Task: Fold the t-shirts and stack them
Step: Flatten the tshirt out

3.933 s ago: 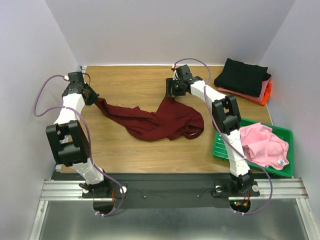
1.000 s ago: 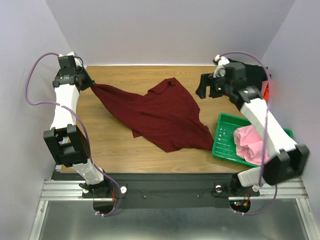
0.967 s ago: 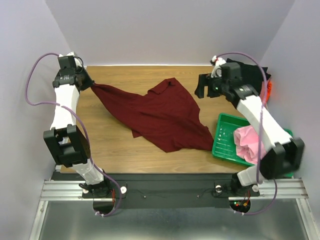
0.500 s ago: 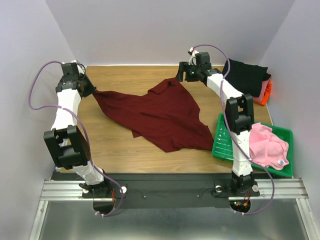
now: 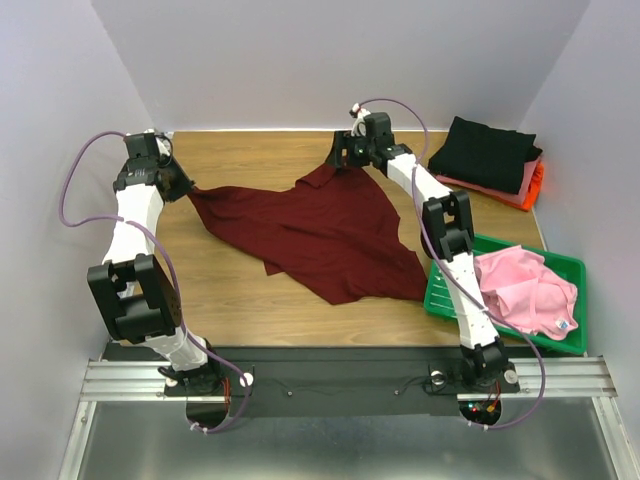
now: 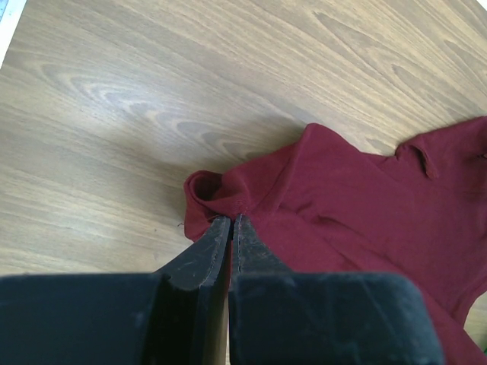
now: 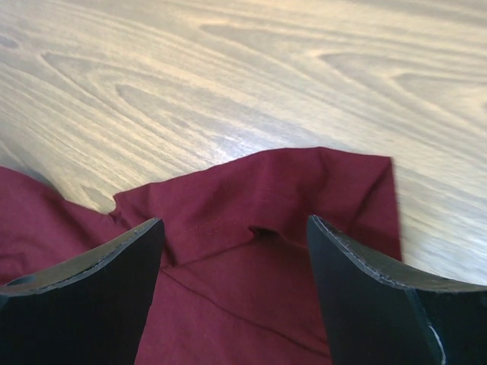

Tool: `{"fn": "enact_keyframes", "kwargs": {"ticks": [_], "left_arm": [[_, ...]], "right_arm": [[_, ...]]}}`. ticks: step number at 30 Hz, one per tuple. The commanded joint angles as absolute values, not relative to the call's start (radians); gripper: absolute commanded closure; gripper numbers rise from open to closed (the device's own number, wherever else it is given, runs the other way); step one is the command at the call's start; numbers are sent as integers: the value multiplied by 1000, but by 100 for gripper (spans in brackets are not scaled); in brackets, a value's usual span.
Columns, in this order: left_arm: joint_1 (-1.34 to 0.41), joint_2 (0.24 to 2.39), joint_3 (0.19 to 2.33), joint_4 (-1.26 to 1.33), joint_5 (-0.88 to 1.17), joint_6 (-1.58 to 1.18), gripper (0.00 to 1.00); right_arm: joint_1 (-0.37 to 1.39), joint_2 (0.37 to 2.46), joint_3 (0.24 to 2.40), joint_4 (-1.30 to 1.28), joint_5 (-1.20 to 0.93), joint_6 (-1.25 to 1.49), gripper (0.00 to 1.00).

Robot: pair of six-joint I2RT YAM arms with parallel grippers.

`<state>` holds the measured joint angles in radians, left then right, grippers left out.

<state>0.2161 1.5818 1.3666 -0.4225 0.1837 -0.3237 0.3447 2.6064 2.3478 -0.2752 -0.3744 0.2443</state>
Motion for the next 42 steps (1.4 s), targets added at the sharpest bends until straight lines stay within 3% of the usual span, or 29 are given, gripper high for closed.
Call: {"fn": "enact_keyframes", "kwargs": {"ticks": [1,5,12,22,36,42], "left_arm": [[219,1566,1402,-405,199,-324,100],[219,1574,1405,-417,199,-318,100],[219,1575,1401,-423,199,-314,100],[219,1589,1439,-423,204,-296,100],[219,1658,1784,-331,291,-223,100],[219,1635,1922,-305,460,-140,100]], "right_arm": [[360,2644,2417,-209,-364,242,19],[377,2669,2419,-209,-322,218,21],[391,2704,2424,-193,-198,212,42],[390,2632,2431,-155,-34,252,99],[314,2117,2289,-152,97,31,100],[314,1864,2168,-147,117,-95,100]]}}
